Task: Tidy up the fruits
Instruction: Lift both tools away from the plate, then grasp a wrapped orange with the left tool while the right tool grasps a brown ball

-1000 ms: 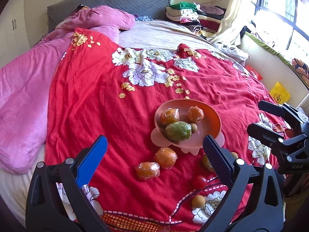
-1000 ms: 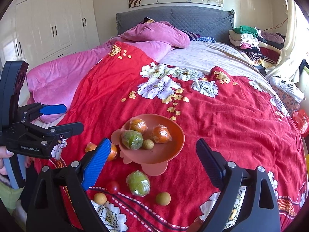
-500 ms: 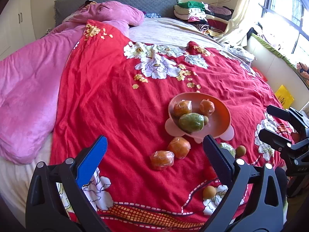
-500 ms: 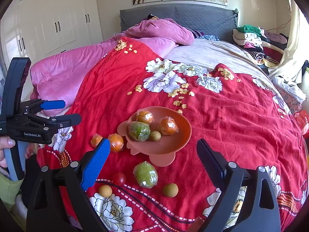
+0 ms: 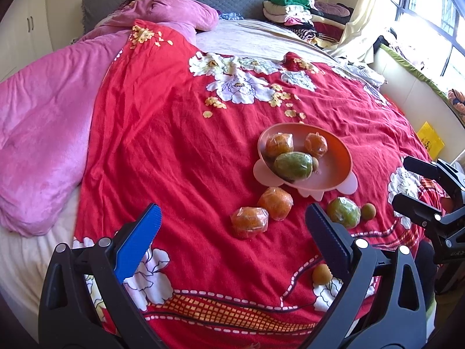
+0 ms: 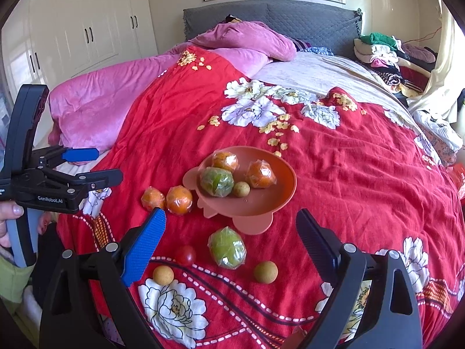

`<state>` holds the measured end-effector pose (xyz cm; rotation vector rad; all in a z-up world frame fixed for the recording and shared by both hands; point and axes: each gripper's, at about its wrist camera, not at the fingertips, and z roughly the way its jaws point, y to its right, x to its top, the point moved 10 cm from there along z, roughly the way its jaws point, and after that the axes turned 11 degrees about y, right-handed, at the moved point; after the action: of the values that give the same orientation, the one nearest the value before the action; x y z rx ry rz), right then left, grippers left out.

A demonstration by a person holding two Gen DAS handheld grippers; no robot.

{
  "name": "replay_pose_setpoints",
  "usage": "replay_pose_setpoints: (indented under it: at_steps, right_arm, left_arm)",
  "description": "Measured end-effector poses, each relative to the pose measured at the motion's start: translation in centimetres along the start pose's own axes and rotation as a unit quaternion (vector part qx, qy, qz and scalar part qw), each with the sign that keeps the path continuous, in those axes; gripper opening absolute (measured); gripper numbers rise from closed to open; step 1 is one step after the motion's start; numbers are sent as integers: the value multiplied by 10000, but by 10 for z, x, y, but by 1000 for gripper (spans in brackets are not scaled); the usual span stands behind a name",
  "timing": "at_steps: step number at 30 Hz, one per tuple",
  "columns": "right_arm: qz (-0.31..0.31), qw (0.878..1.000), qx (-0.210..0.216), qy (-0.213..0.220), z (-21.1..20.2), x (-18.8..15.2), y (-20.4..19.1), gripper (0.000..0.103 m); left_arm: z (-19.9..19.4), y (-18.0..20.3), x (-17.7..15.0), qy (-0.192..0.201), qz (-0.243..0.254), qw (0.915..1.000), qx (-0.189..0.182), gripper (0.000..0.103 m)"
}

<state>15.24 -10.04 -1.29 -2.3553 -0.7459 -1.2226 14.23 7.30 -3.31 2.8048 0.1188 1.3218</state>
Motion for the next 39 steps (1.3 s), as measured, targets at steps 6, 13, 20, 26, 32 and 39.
replay_pose_setpoints:
  at_steps: [6,13,20,26,32,39]
  right_arm:
    - [-30,9999,47,-148,1,-15,-5,91]
    - [16,9994,138,-327,5,-36,-13,91]
    - [41,9984,218,-511,9,-56,-23,91]
    - [31,9974,325,-641,11,-70,-34,91]
    - [21,9961,432,-771,15,-82,-44,91]
    - [-46,9941,583,-909,23,-92,-58,75]
  left_arm:
    - [3,4,-14,-133,77,9999,-32,93]
    - [4,6,-26,-226,137,9996,-52,93]
    - [6,13,-36,-274,257,9993,-90,93]
    - [11,13,-42,-324,316,9990,-62,93]
    - [15,11,-48,-372,329,9988,-47,93]
    - [22,6,-50,-405,362,9985,-13,92]
